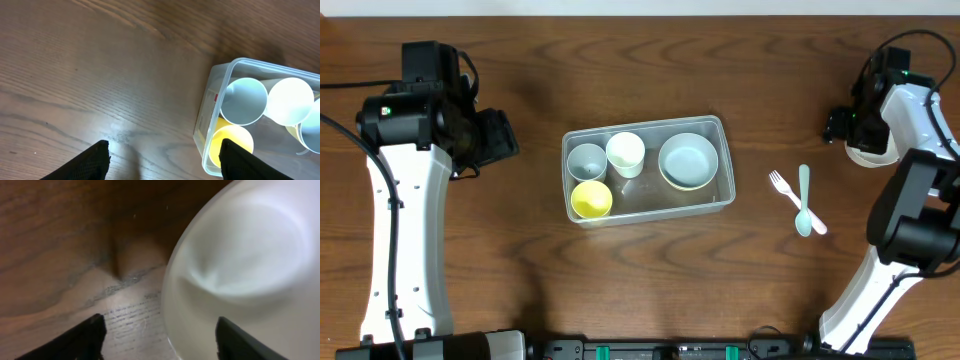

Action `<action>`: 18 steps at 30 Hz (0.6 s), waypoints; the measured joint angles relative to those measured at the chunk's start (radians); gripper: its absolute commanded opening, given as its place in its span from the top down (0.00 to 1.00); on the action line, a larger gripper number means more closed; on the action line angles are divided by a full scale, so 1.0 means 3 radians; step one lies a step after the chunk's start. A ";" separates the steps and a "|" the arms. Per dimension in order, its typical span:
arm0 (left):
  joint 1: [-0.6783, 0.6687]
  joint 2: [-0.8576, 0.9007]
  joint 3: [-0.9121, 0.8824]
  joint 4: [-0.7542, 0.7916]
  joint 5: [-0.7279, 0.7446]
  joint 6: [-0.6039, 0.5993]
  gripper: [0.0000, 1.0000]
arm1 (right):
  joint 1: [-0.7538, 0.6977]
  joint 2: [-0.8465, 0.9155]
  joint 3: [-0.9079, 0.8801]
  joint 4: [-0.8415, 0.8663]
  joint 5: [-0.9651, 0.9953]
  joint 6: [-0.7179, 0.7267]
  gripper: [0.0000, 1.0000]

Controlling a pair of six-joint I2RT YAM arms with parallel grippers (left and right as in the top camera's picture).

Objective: Pack container
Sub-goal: 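Grasp the white bowl with the right gripper, then carry the white bowl into the container and stack it on the grey bowl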

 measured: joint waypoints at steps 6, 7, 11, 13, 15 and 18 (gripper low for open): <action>0.0000 0.0000 -0.0001 -0.0013 0.0000 0.0000 0.29 | -0.0001 0.0029 -0.0005 0.0005 -0.0008 -0.0010 0.84; 0.0000 0.0000 0.0000 -0.0013 0.0000 0.0000 0.29 | -0.0001 0.0029 -0.0005 0.0004 -0.0005 0.0001 0.89; 0.0000 0.0000 0.0000 -0.0020 0.0000 0.0000 0.29 | 0.0000 0.0029 -0.0005 0.0000 0.0009 -0.0005 0.99; 0.0000 0.0000 0.0000 -0.0023 0.0000 0.0000 0.29 | -0.0001 0.0025 -0.0005 -0.0004 0.0033 0.0005 0.99; 0.0000 0.0000 0.0000 -0.0024 0.0000 0.0001 0.29 | 0.0000 0.0025 -0.0004 -0.0017 0.0046 0.0006 0.99; 0.0000 0.0000 0.0000 -0.0034 0.0000 0.0001 0.29 | 0.0000 0.0024 0.0017 -0.0094 0.0034 0.0005 0.99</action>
